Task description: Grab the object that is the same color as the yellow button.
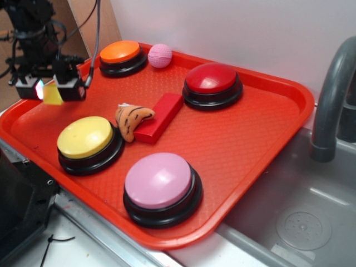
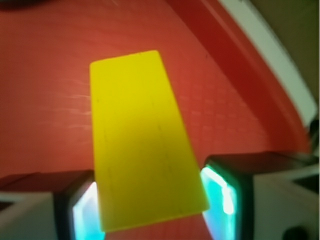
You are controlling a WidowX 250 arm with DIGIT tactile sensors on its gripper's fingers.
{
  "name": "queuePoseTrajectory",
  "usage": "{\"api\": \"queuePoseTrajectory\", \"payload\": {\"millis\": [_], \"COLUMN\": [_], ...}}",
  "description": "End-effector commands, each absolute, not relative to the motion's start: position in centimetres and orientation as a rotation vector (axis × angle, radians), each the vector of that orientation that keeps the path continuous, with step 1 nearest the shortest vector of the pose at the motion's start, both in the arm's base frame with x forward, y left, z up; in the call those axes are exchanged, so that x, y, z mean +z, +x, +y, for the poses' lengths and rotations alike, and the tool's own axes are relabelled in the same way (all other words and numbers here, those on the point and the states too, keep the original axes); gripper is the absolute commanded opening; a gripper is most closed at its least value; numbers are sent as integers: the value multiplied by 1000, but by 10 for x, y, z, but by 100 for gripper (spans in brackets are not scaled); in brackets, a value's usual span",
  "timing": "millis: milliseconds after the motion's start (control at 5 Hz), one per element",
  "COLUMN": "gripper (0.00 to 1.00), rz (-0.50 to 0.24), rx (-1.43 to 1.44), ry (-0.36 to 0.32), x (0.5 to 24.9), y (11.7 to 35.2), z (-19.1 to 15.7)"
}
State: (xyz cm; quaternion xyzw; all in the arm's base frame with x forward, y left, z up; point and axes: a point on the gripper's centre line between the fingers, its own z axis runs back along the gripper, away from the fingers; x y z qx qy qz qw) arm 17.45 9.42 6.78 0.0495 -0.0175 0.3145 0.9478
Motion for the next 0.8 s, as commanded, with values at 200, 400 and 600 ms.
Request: {"api": "queuePoseTrajectory", "payload": {"millis": [200, 400, 600], "gripper": [0, 0, 0], "rz": [-149, -182, -134], "rx": [472, 448, 458], "ry": [34, 51, 16], "x": [179, 185, 179], "y": [211, 216, 217], "z": [28, 16, 25]}}
